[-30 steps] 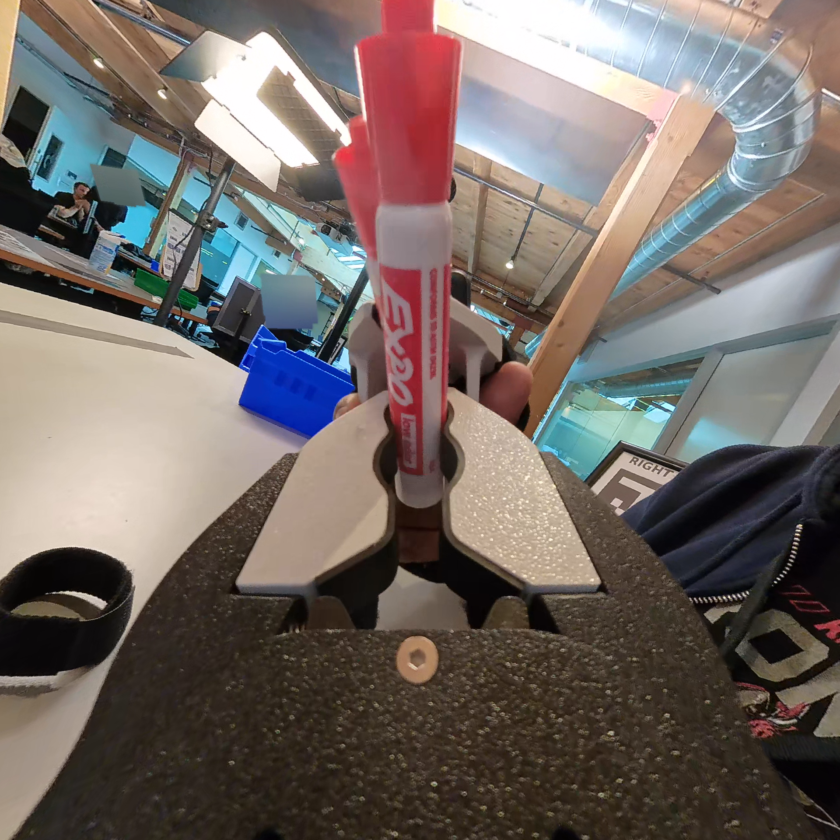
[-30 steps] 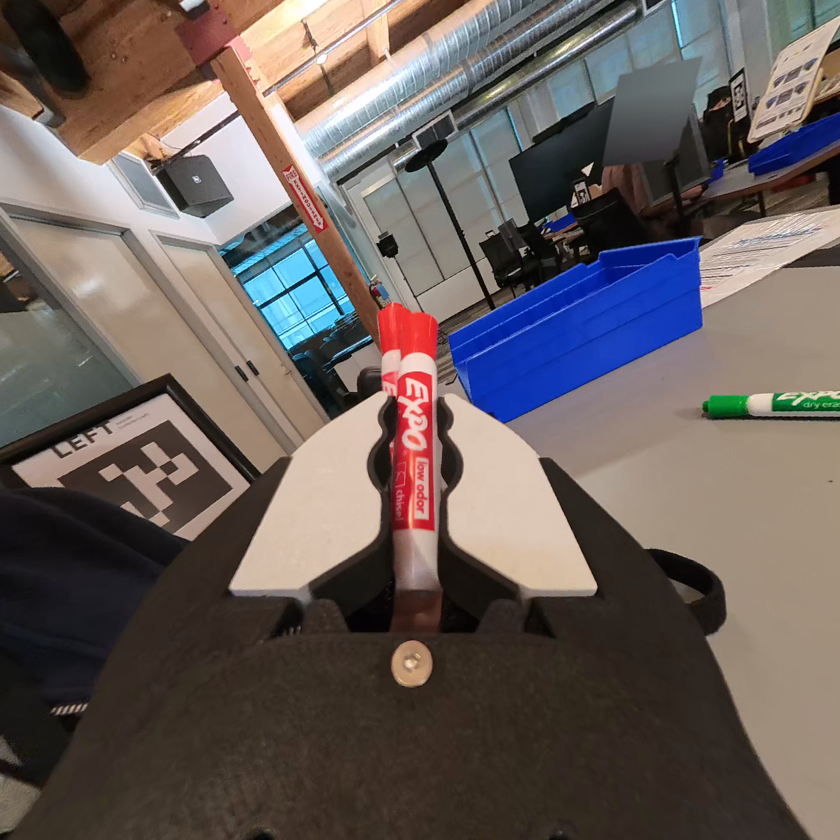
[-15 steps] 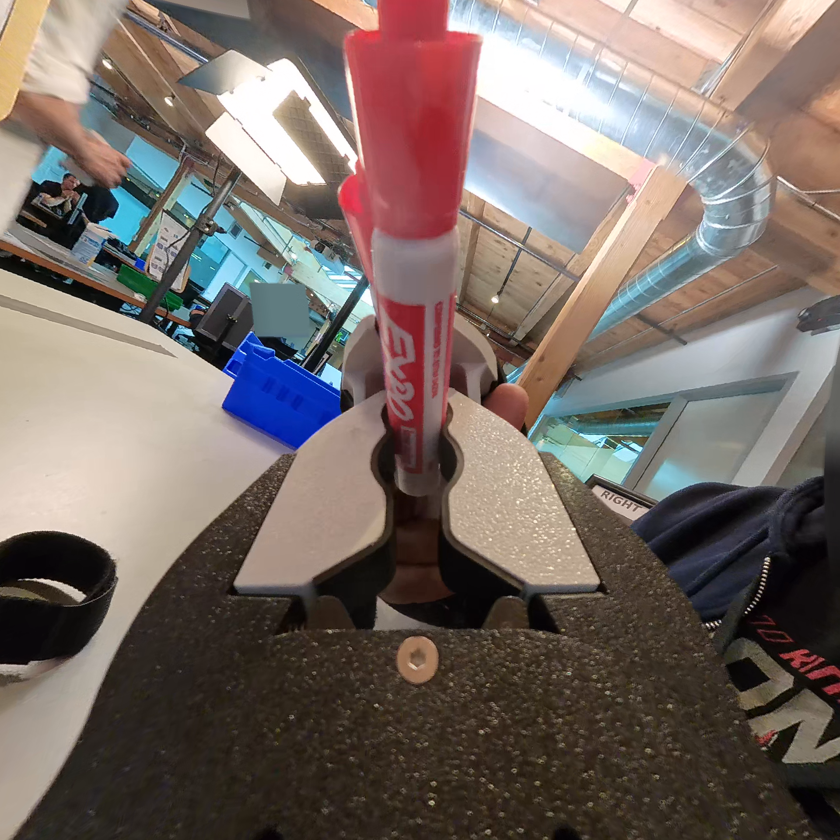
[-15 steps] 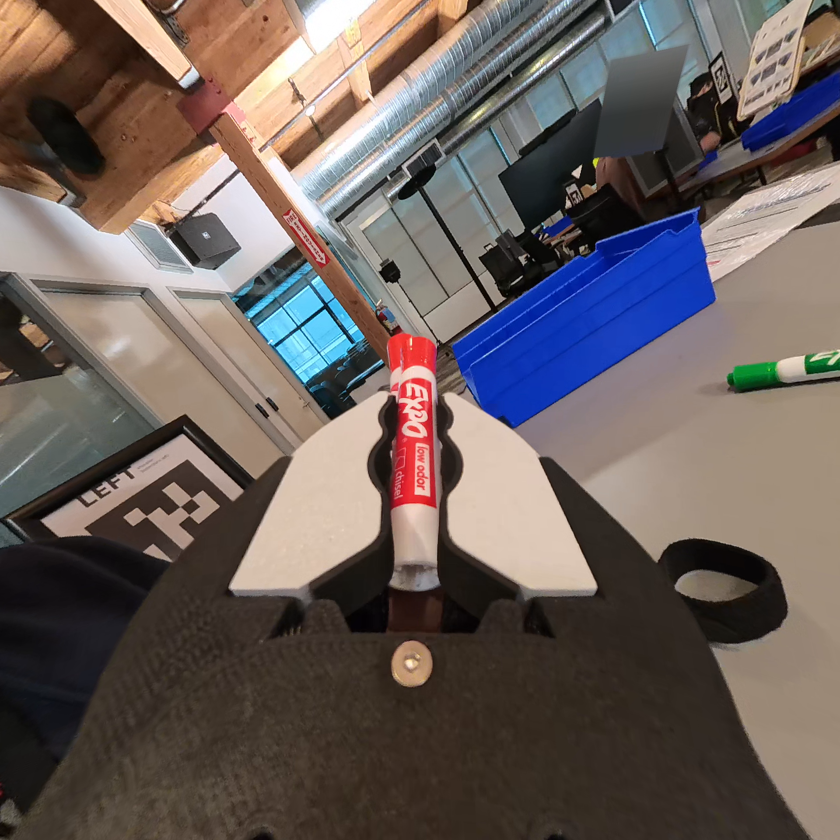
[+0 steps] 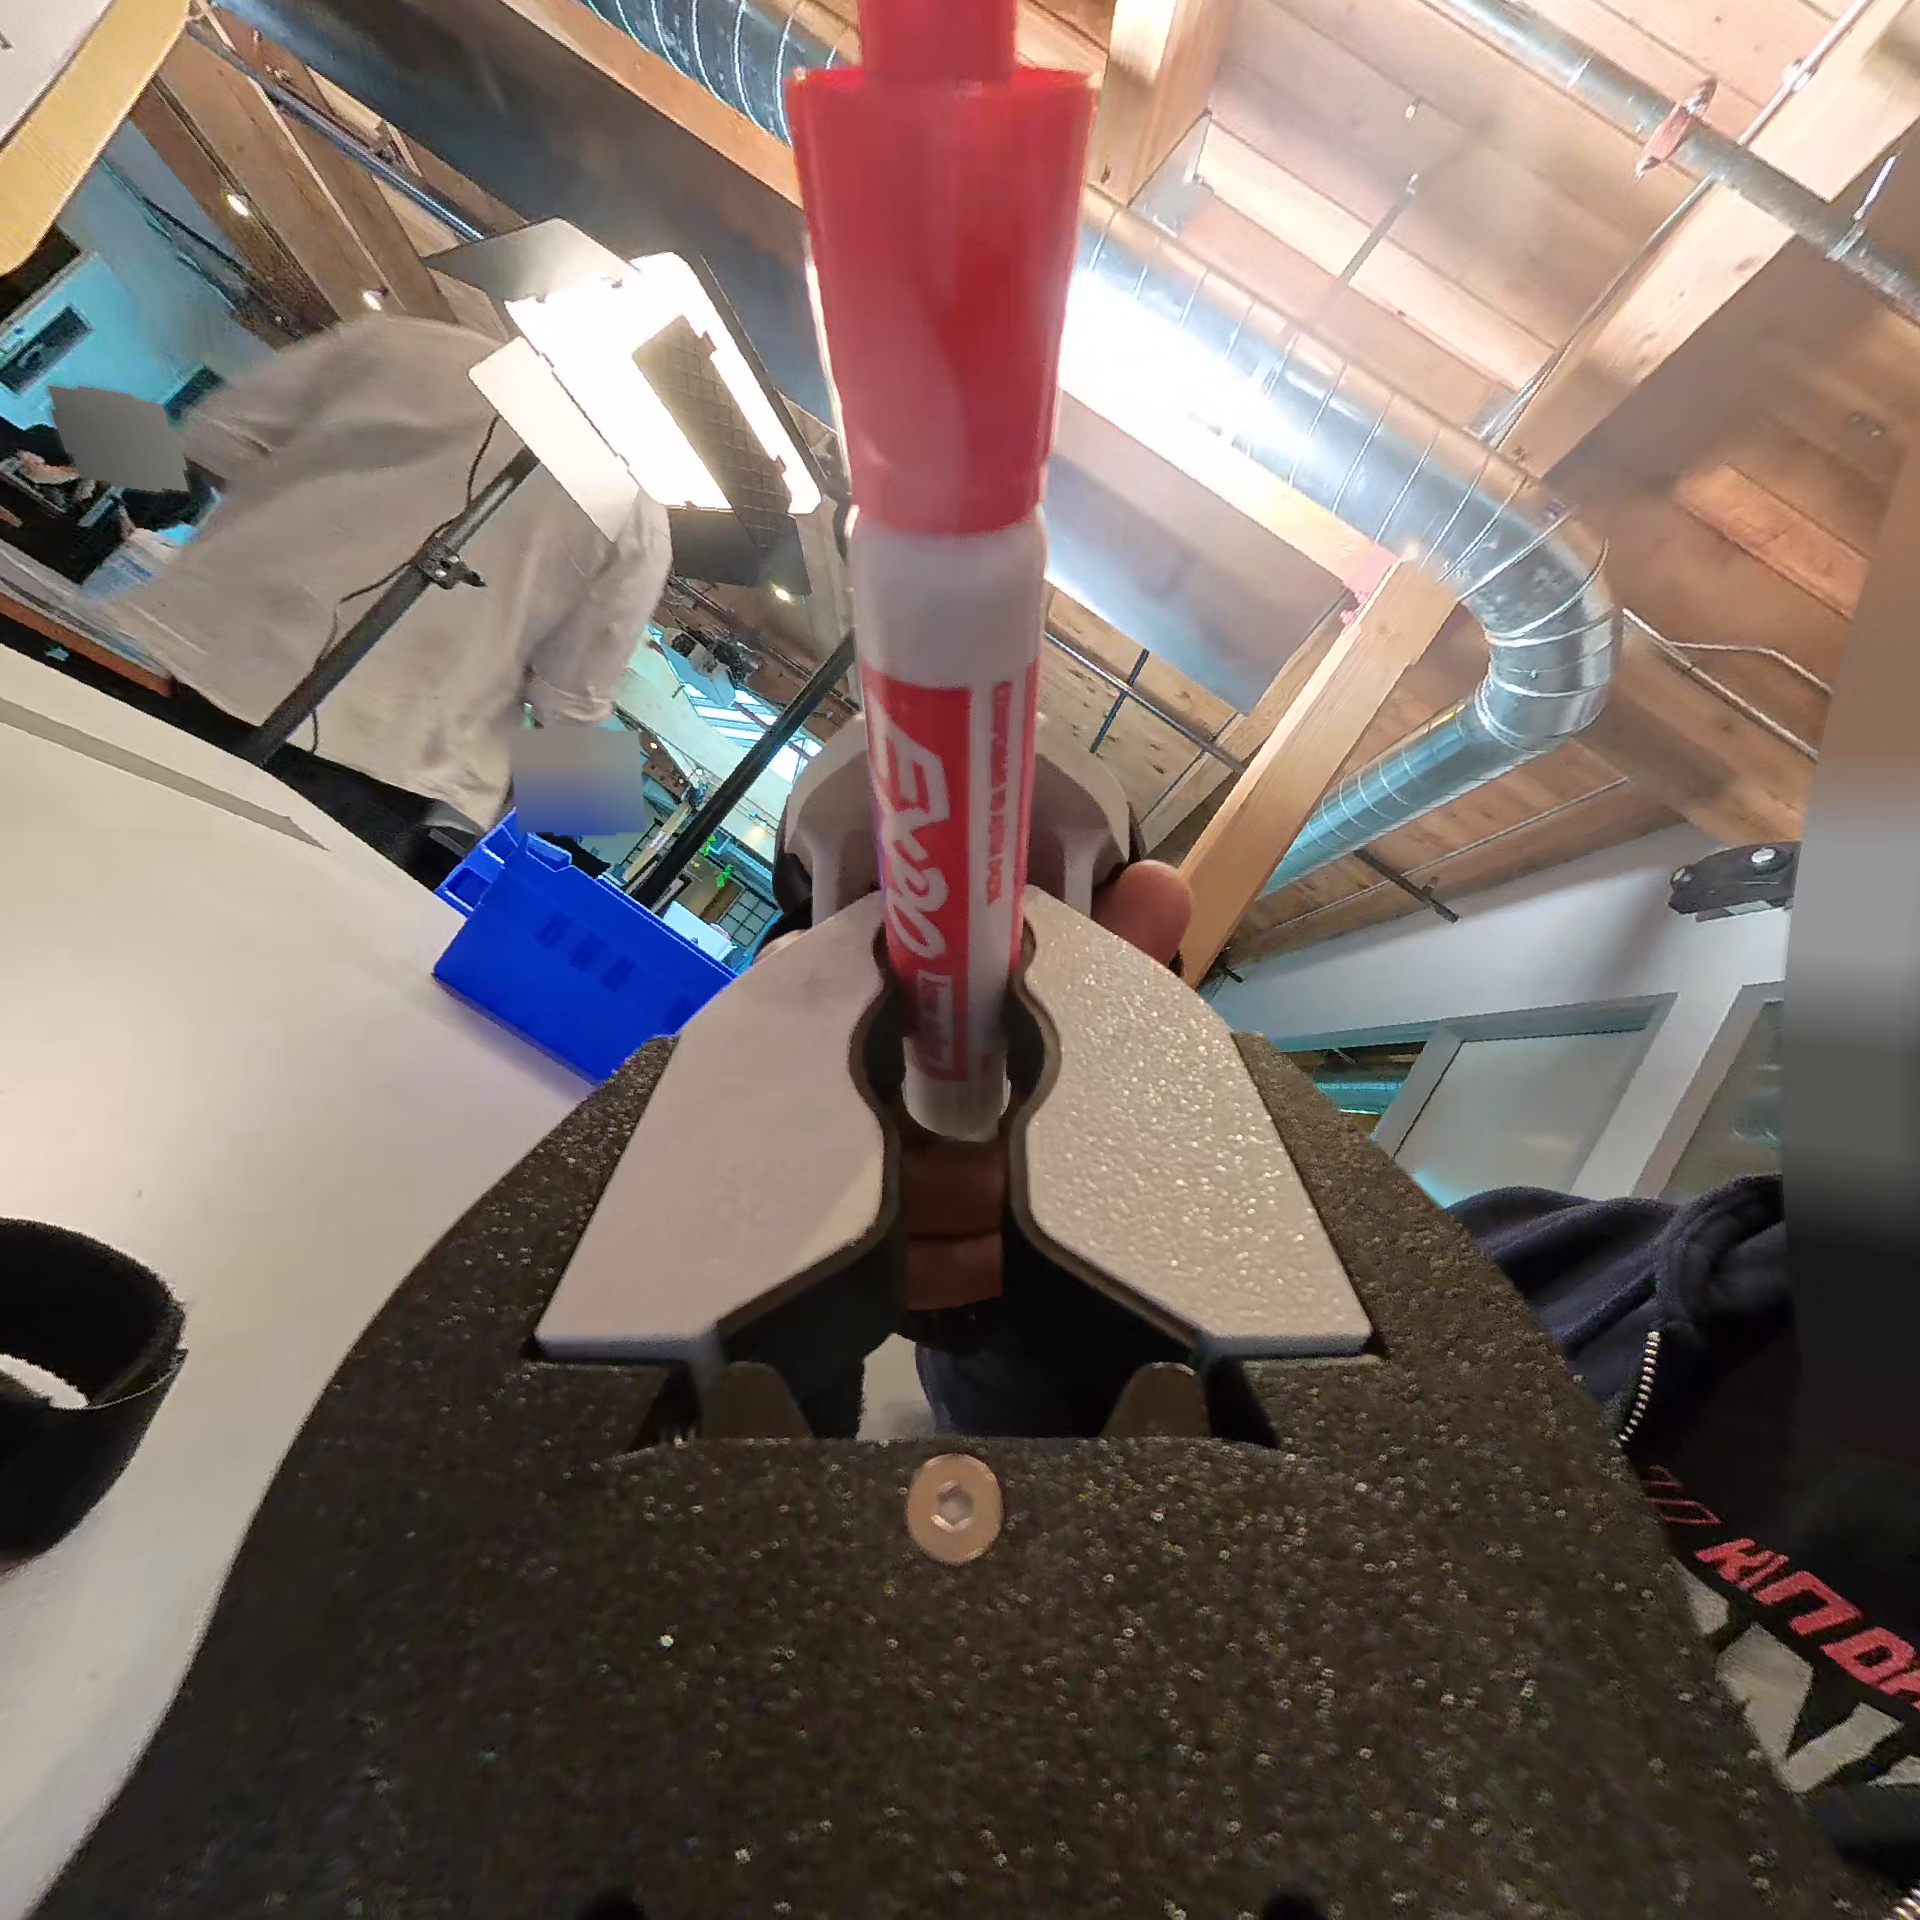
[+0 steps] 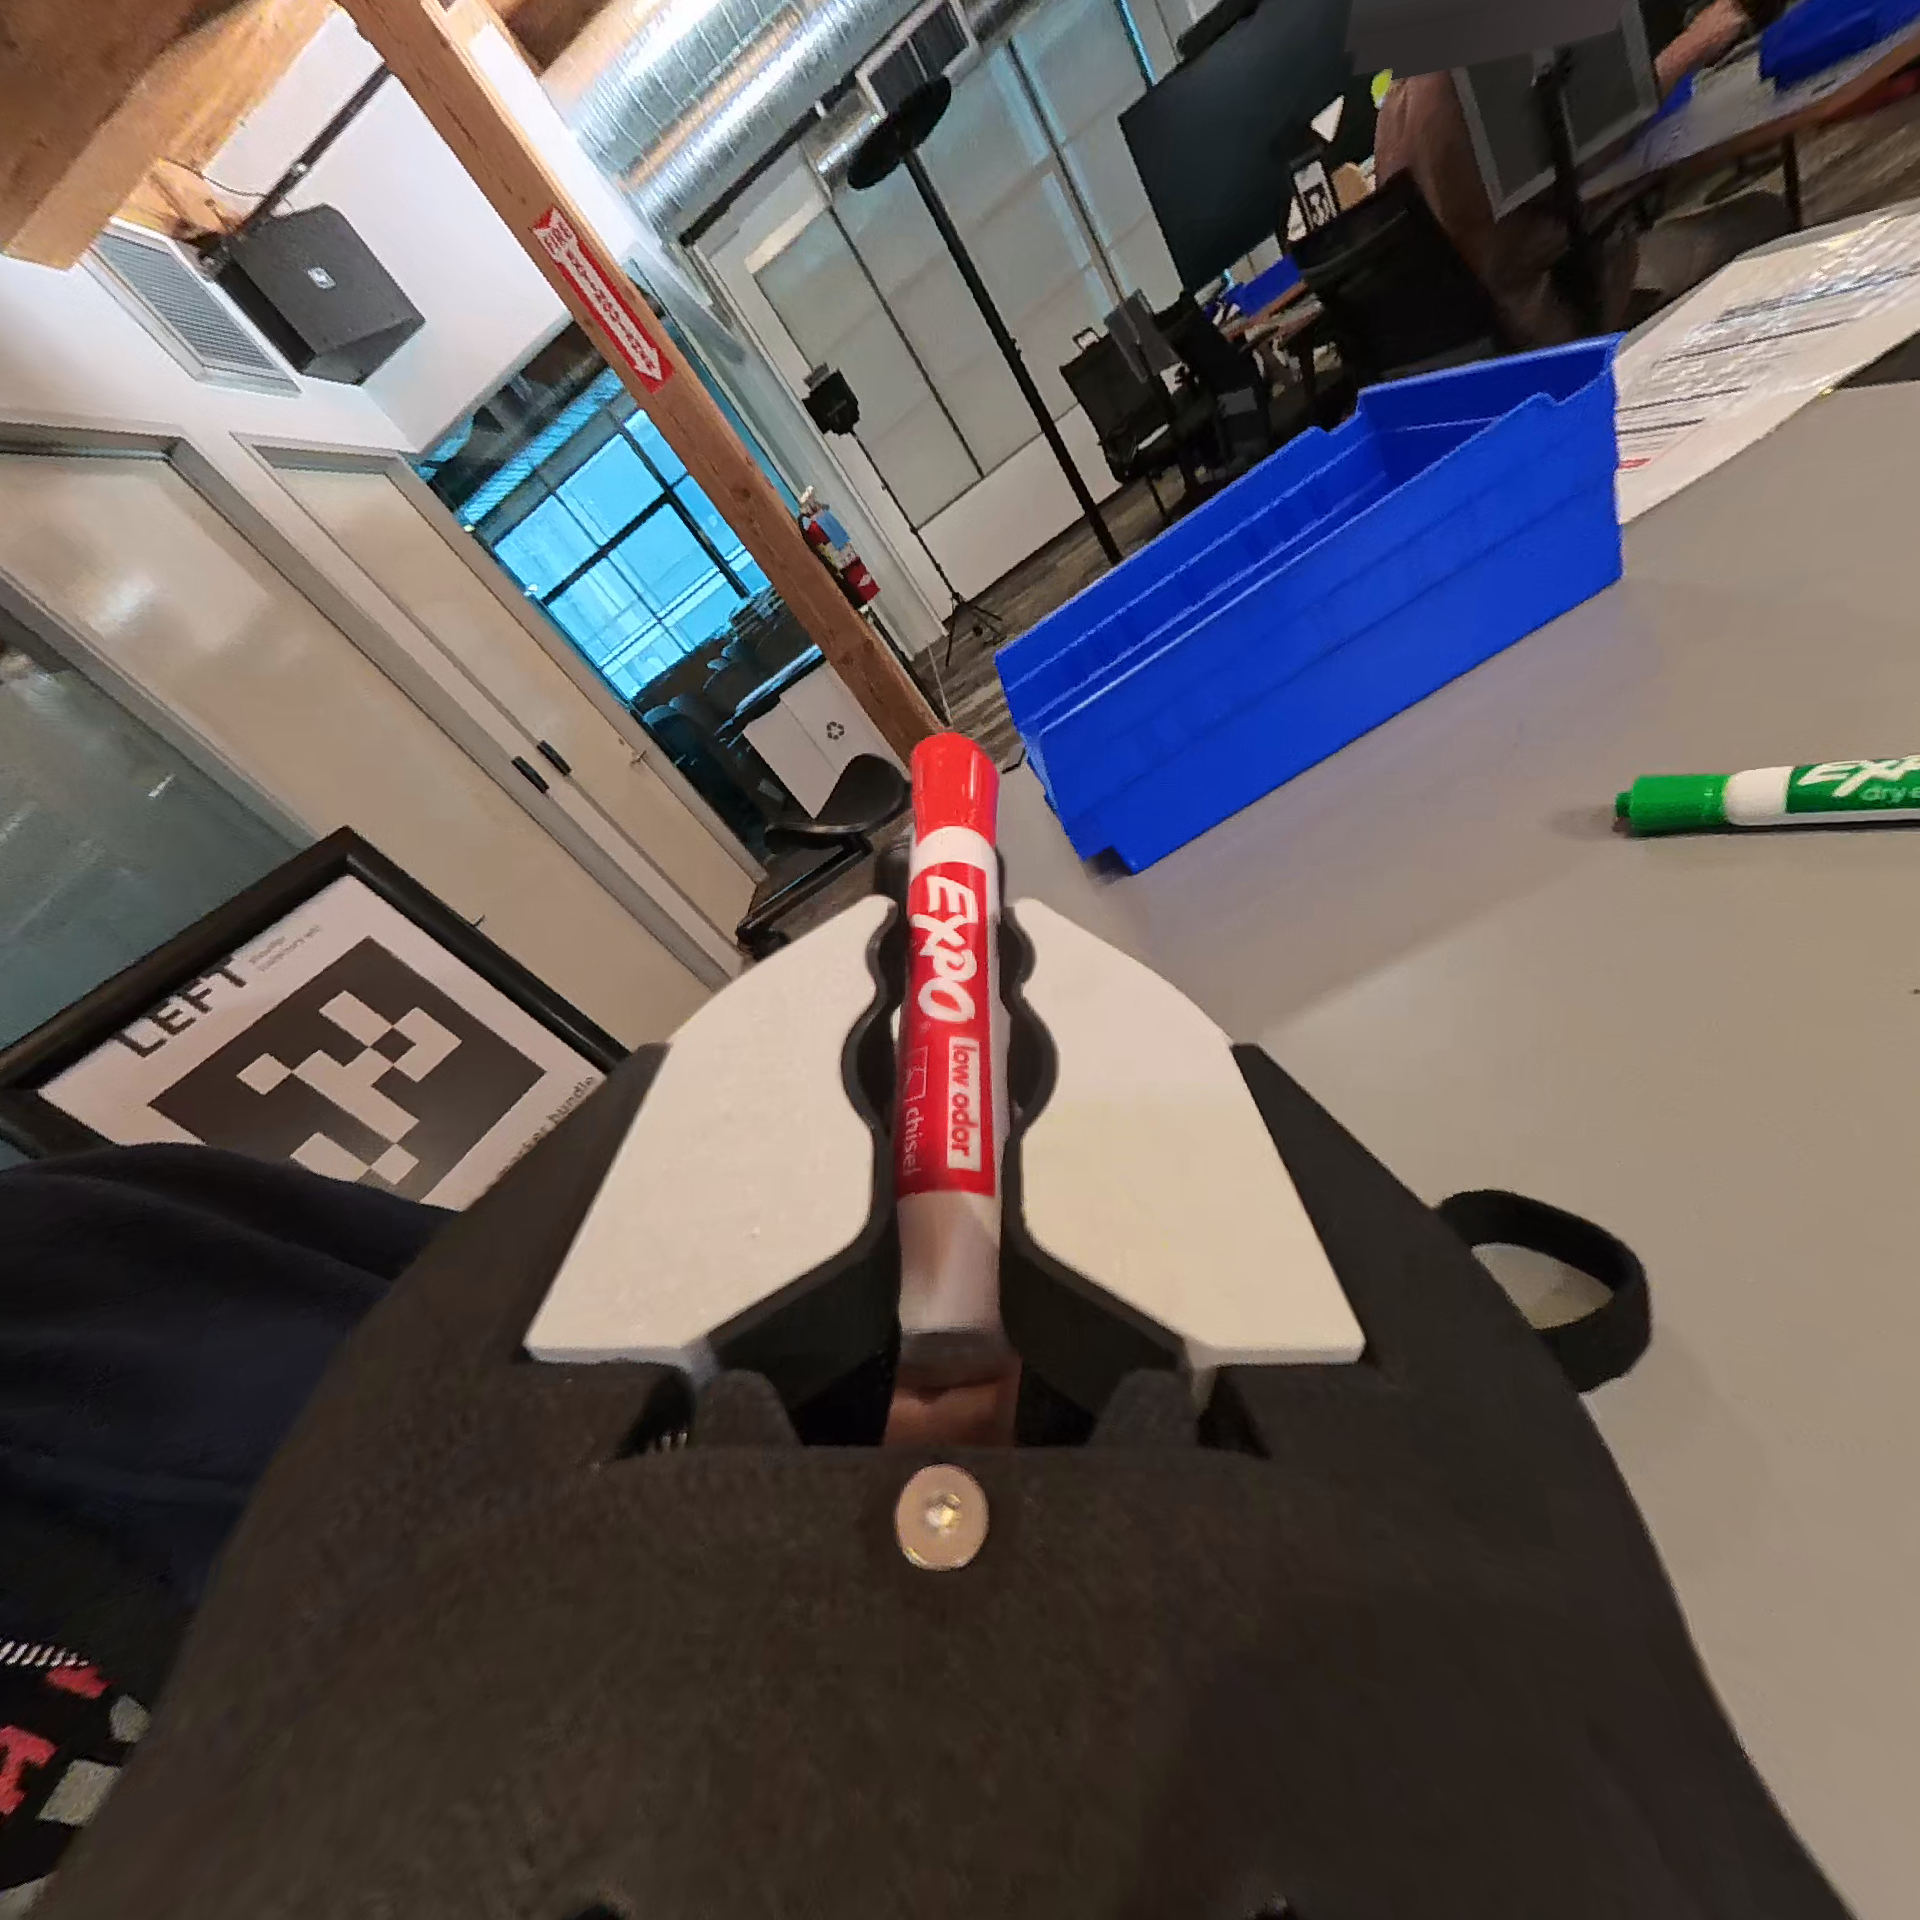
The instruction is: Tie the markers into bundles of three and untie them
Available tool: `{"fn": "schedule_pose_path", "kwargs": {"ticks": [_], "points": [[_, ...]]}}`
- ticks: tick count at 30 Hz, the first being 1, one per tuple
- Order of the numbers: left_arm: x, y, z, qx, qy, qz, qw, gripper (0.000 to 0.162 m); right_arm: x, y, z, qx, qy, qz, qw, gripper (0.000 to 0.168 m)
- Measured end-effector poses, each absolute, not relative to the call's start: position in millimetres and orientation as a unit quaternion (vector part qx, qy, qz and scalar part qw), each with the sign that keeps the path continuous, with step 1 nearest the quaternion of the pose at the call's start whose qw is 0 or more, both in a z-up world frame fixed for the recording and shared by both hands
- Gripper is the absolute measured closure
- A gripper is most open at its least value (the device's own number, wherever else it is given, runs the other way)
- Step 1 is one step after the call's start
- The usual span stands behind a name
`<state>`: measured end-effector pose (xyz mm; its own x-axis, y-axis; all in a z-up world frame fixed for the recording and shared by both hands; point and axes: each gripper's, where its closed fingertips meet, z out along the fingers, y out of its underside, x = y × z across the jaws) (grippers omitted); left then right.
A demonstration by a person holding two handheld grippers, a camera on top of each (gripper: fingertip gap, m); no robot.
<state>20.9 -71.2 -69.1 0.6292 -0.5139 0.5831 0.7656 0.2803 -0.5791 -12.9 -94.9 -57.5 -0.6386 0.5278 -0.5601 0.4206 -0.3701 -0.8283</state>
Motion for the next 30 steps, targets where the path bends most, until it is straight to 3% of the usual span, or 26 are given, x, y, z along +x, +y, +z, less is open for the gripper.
{"fn": "schedule_pose_path", "kwargs": {"ticks": [11,30], "points": [[27,-74,-66,-0.439,-0.122,-0.394,0.798,0.147,-16,-105,-48,-0.416,-0.633,0.649,0.066,0.152],[27,-89,-52,-0.397,-0.096,-0.386,0.828,0.146,-5,-120,-52,-0.393,-0.682,0.617,-0.004,0.142]]}}
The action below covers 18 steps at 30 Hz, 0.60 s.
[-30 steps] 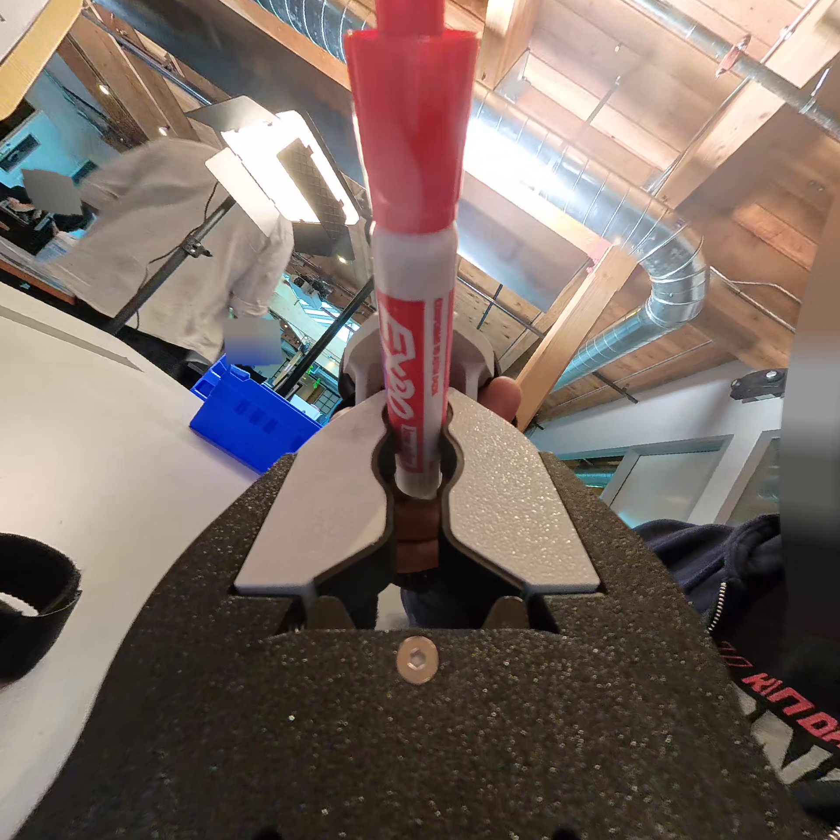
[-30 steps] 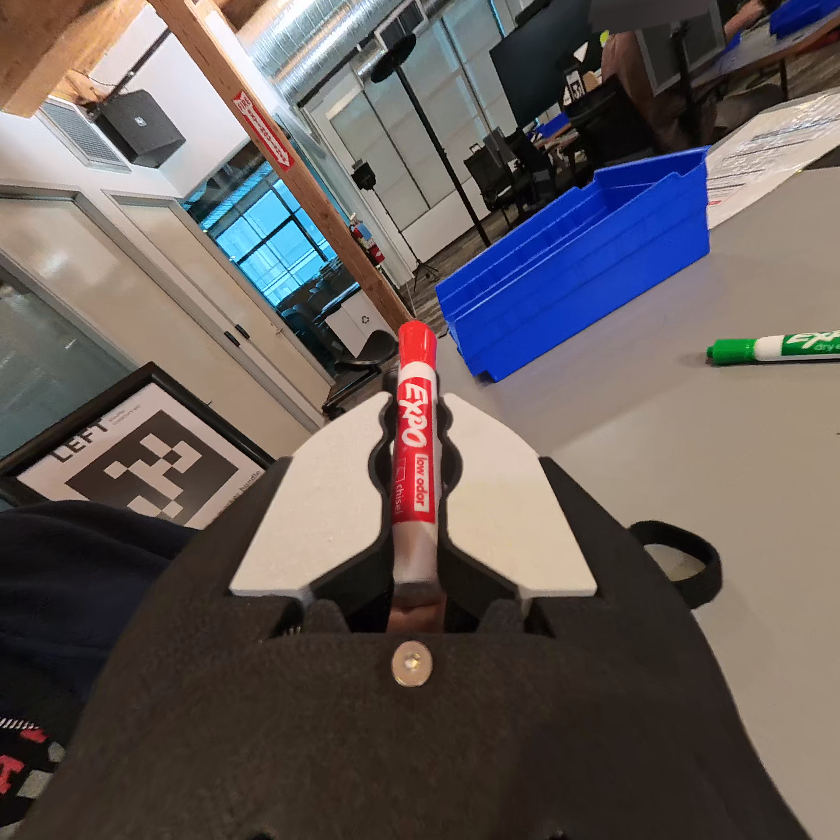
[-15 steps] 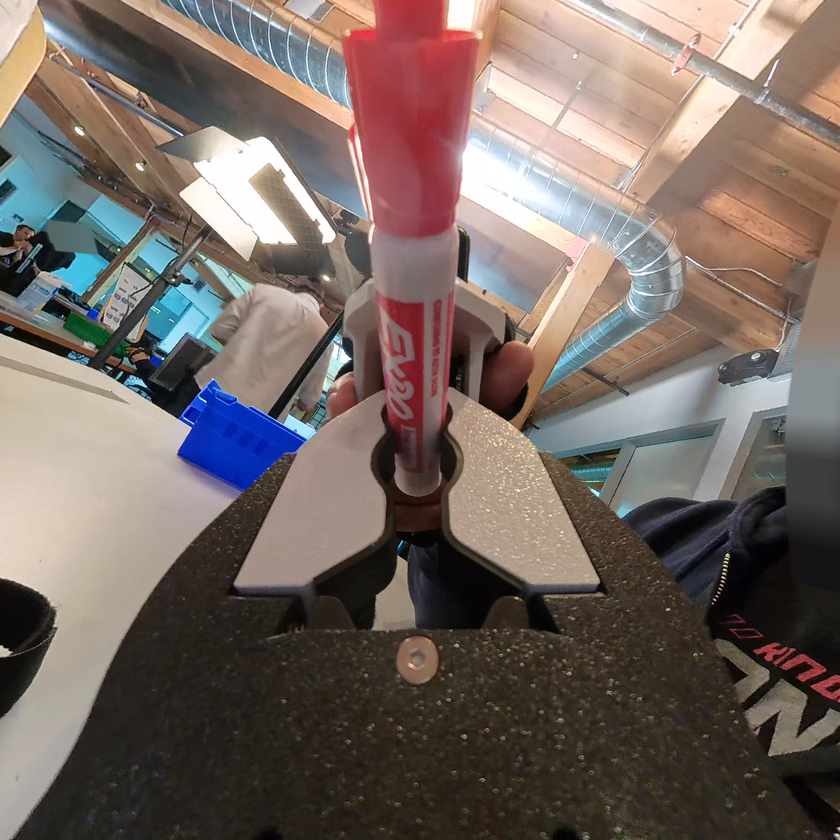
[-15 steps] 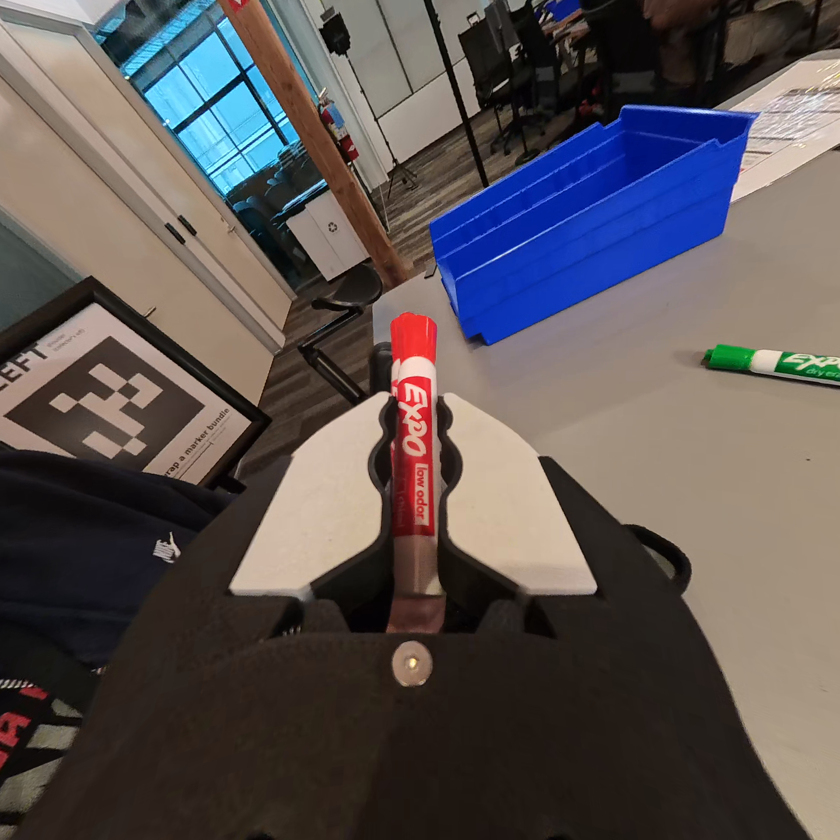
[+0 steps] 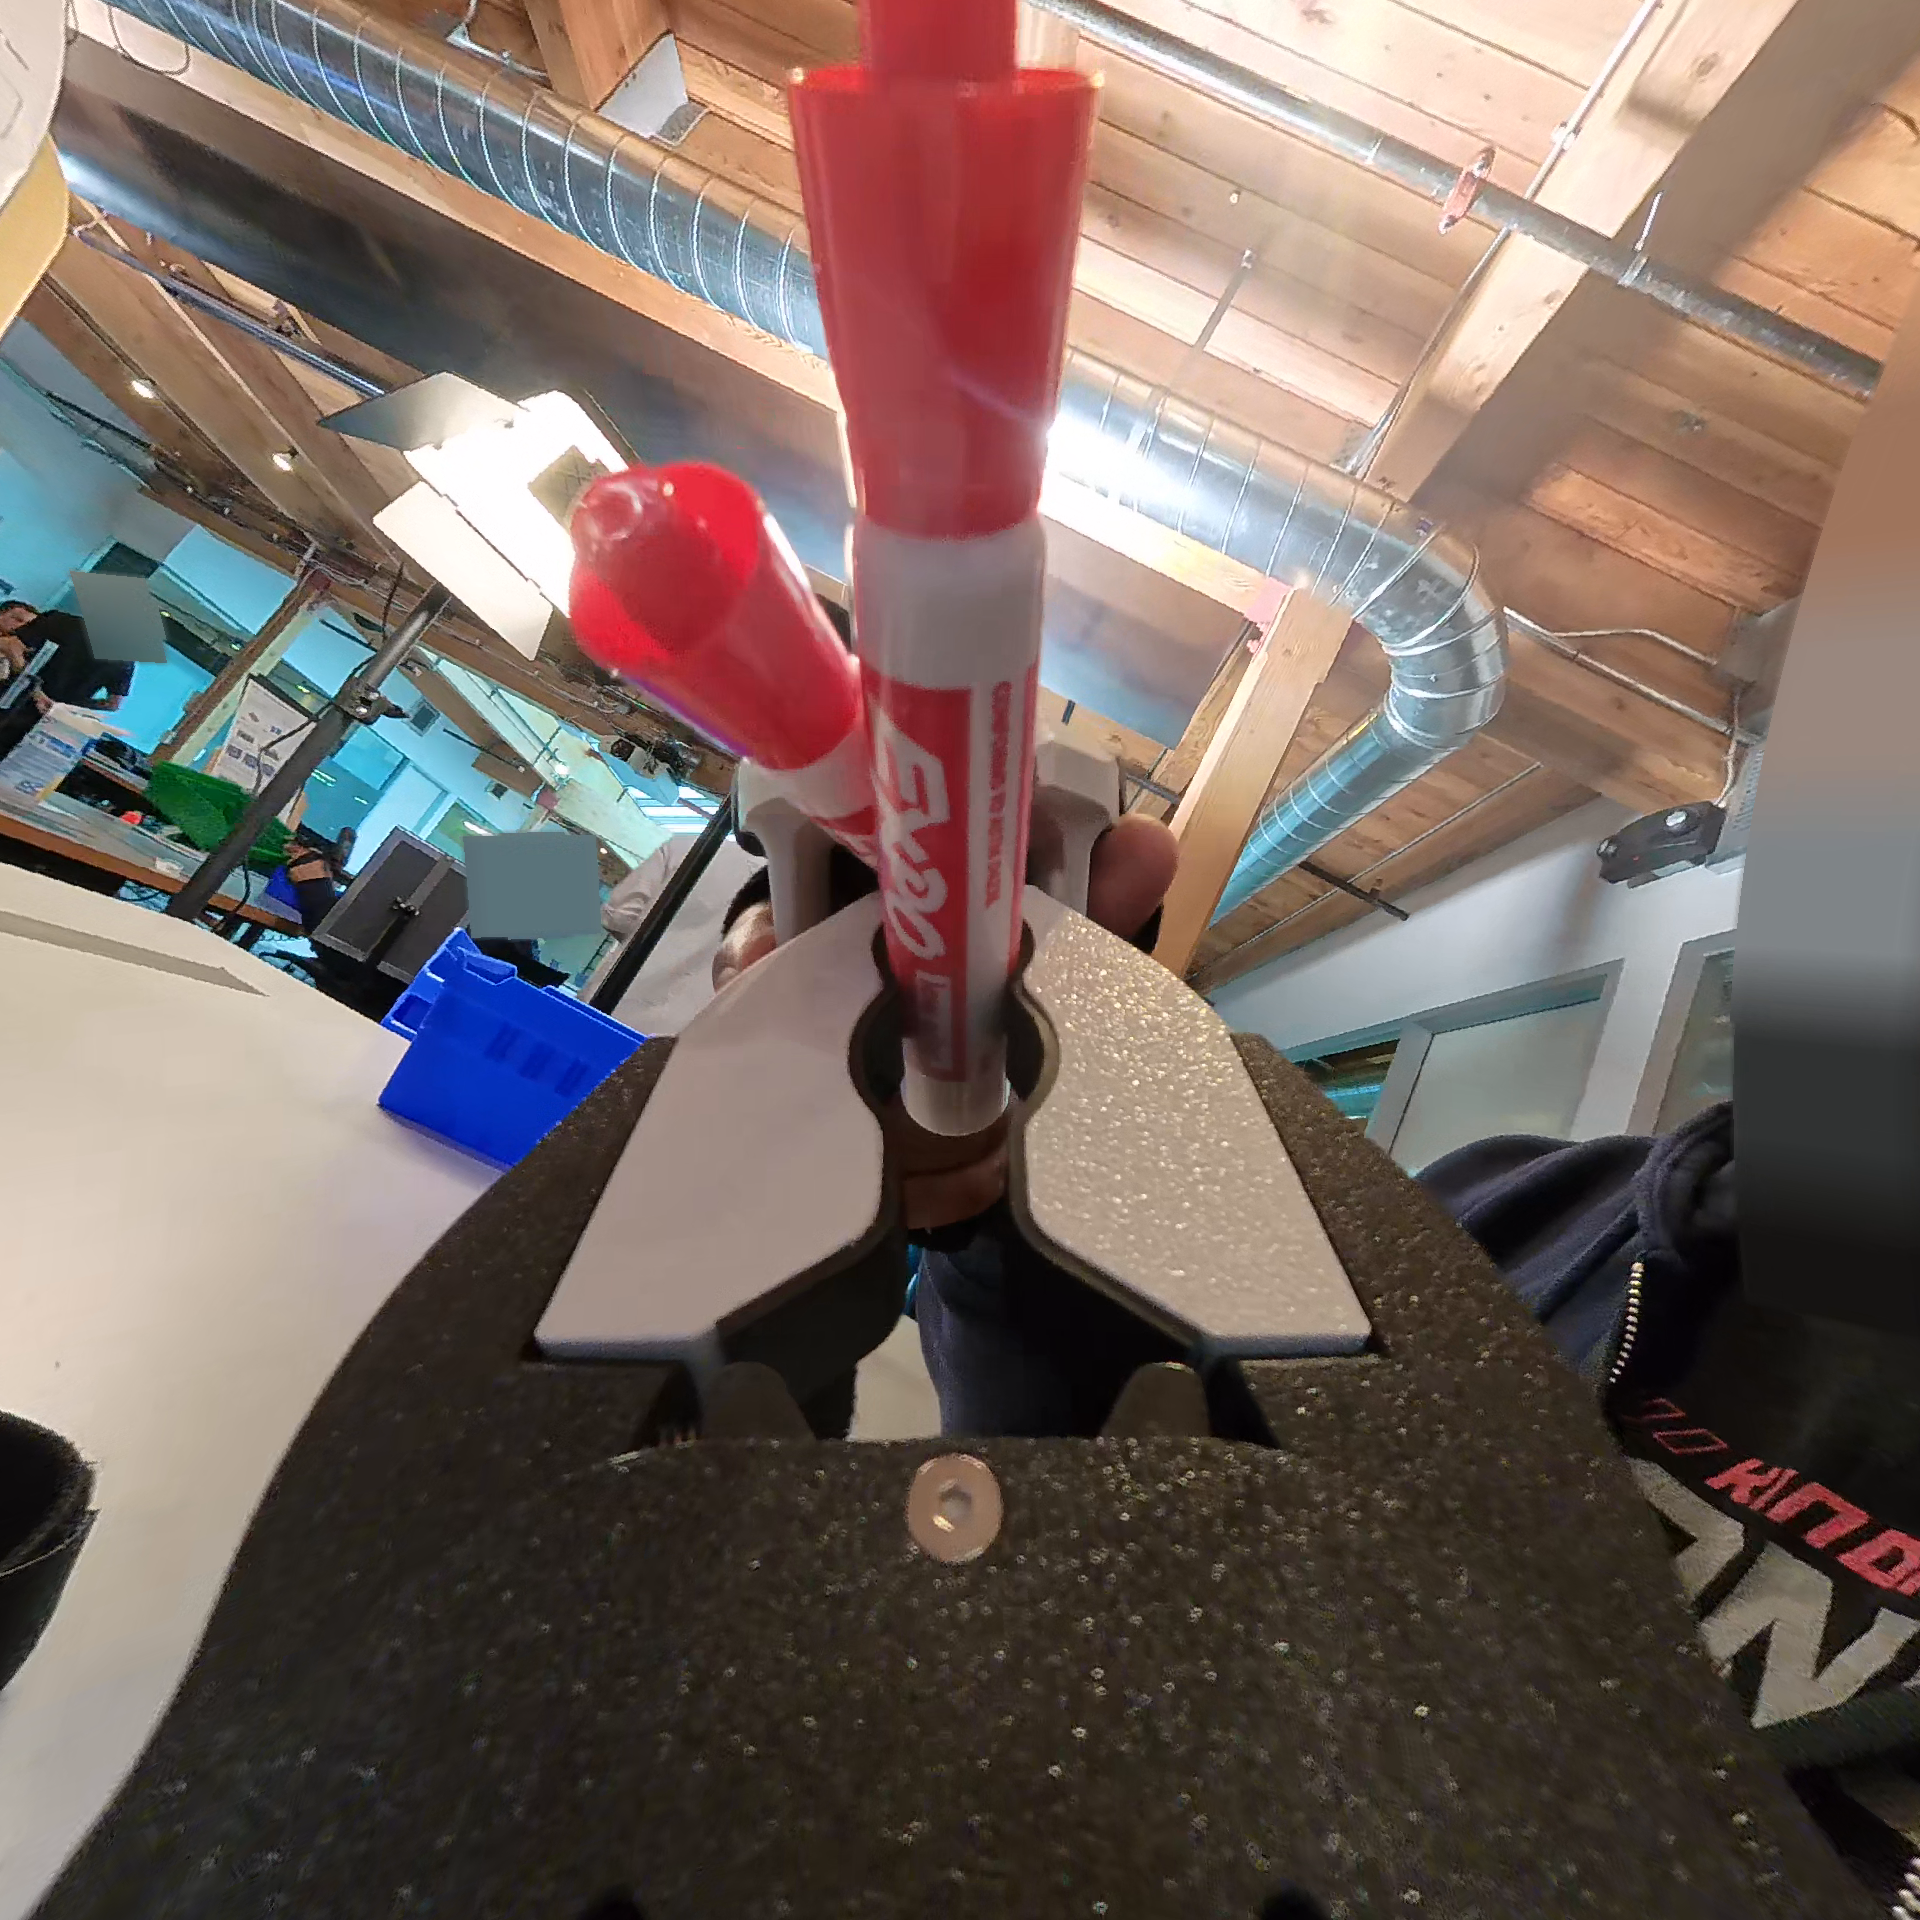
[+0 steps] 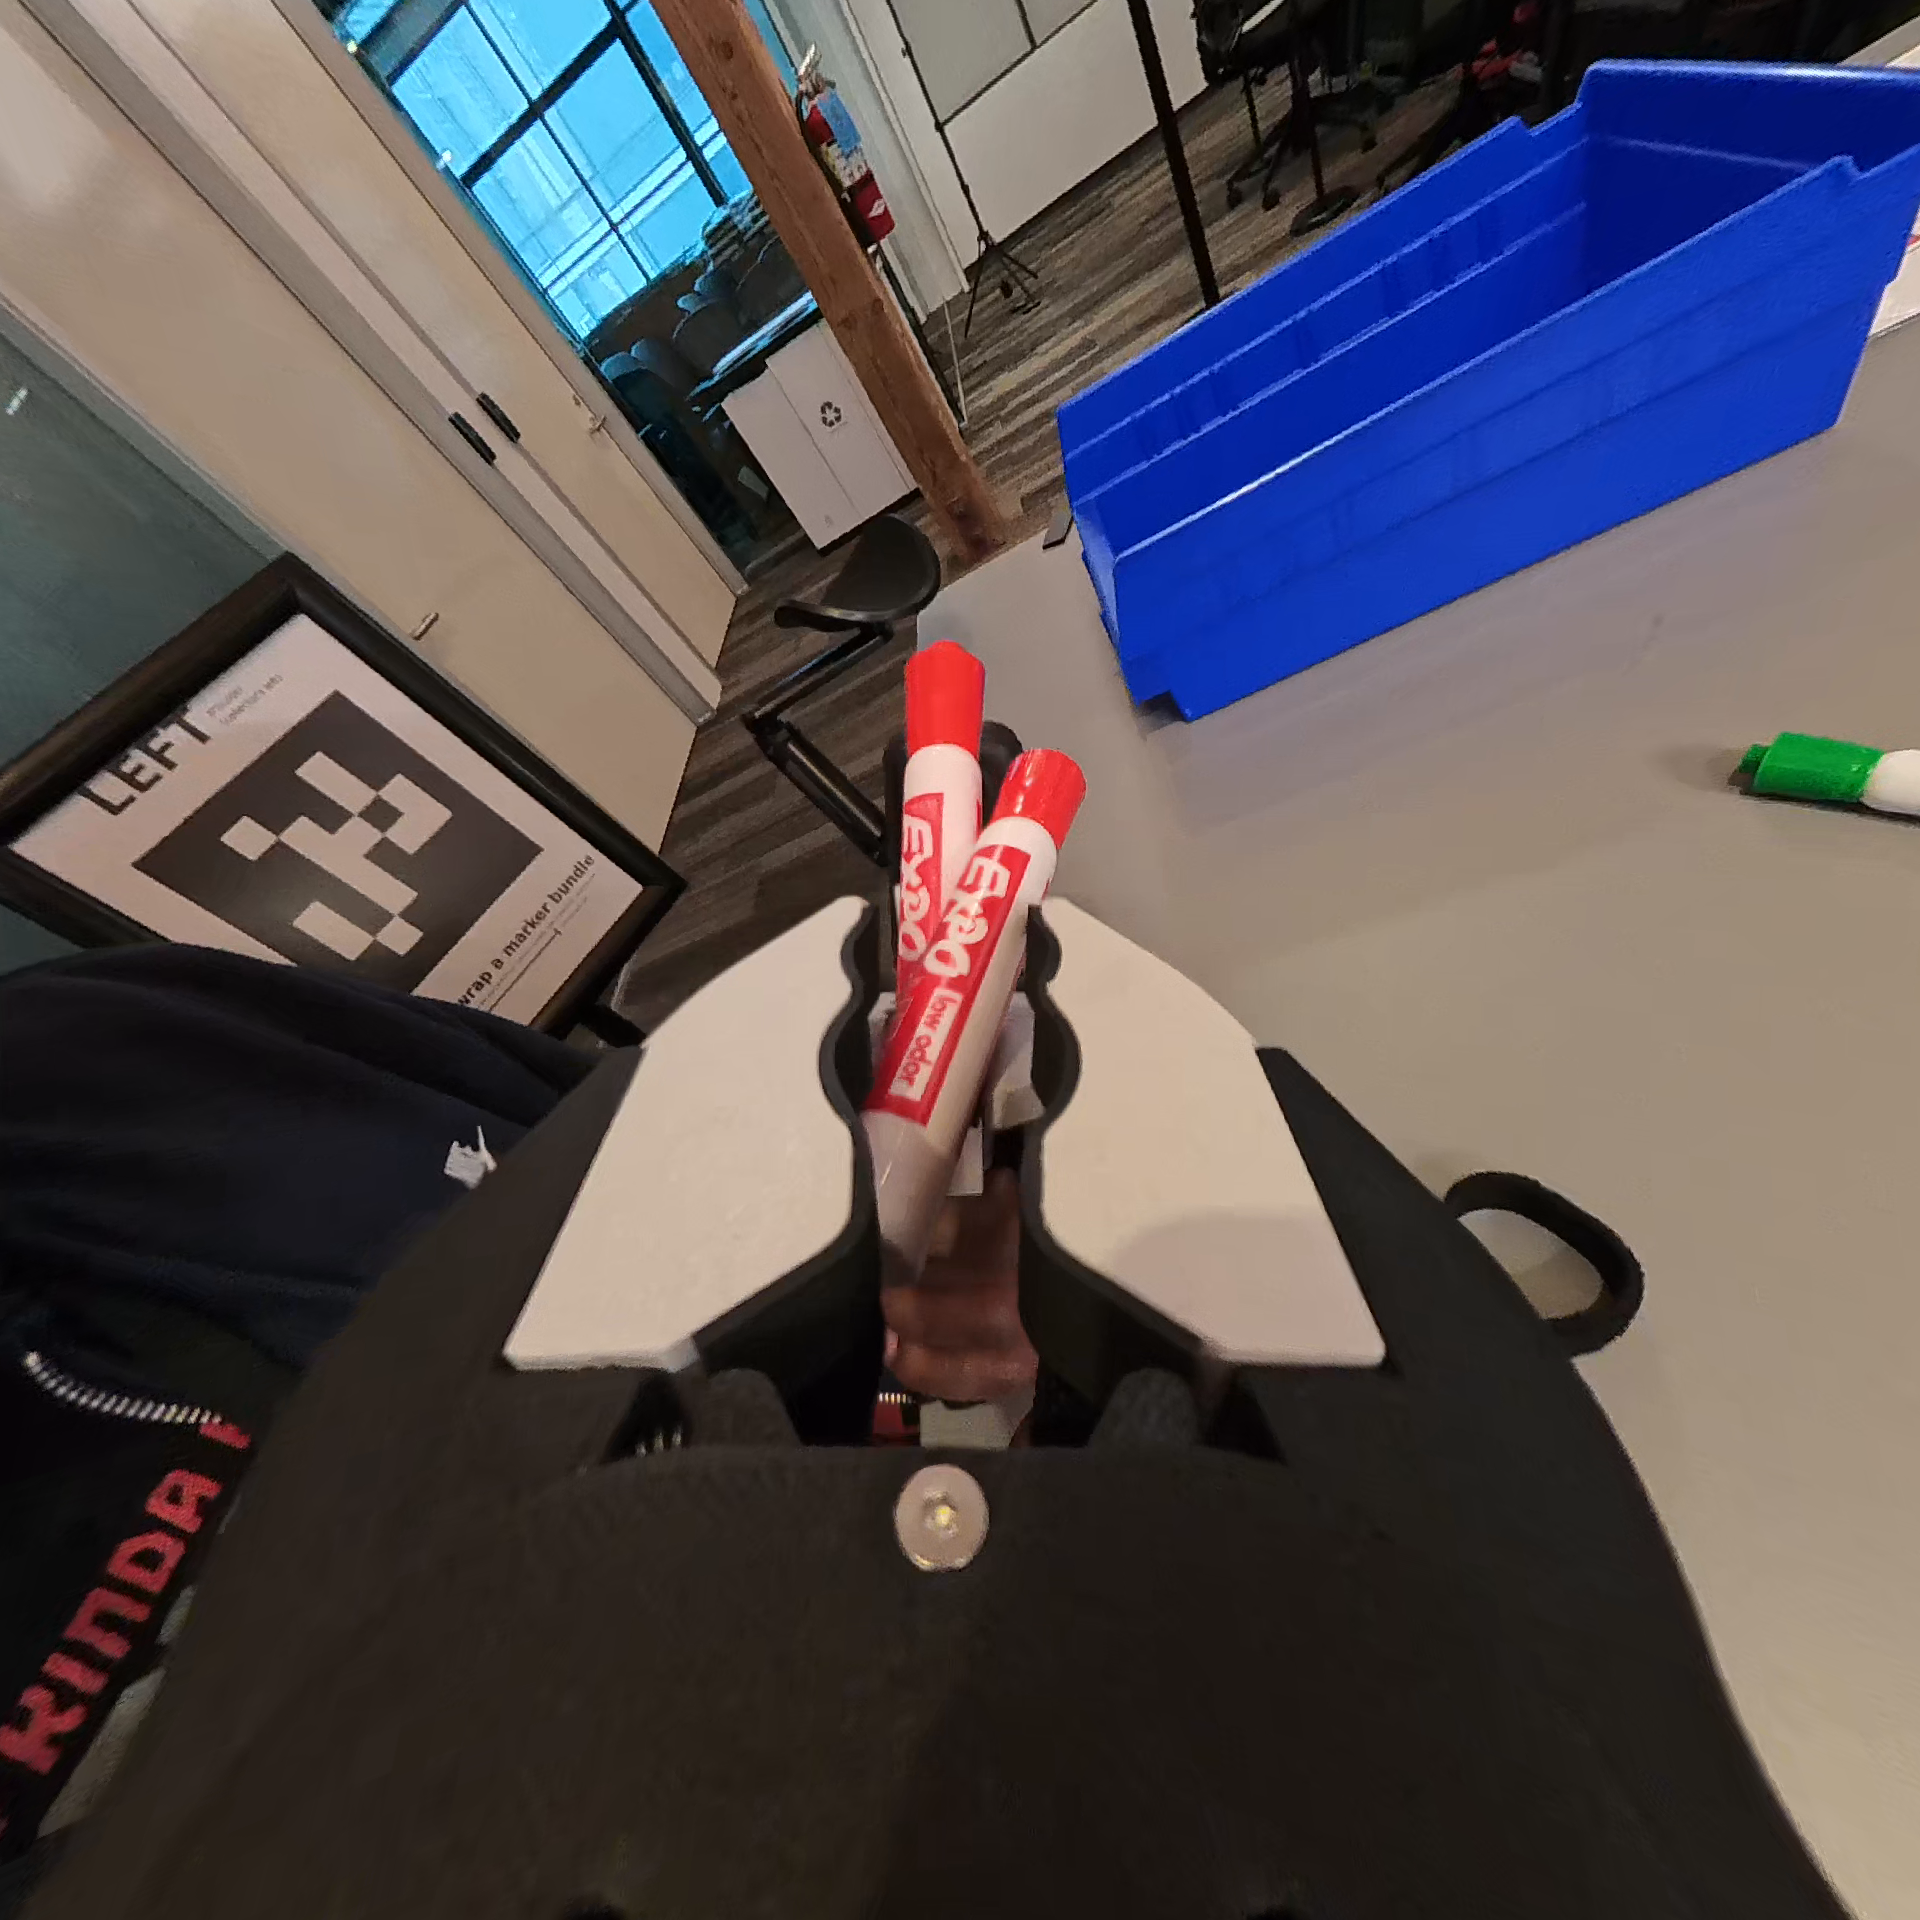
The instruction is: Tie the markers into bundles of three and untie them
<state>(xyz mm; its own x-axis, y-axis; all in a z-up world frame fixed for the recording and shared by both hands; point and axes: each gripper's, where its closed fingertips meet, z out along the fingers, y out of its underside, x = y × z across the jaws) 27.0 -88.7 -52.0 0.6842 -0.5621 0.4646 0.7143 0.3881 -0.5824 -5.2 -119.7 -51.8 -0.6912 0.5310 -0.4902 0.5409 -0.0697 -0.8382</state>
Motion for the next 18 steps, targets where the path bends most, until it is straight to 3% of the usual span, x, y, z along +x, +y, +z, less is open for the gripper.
{"fn": "schedule_pose_path", "kwargs": {"ticks": [18], "points": [[18,-89,-52,-0.391,-0.125,-0.395,0.822,0.146,8,-98,-49,0.362,0.681,-0.63,-0.092,0.152]]}}
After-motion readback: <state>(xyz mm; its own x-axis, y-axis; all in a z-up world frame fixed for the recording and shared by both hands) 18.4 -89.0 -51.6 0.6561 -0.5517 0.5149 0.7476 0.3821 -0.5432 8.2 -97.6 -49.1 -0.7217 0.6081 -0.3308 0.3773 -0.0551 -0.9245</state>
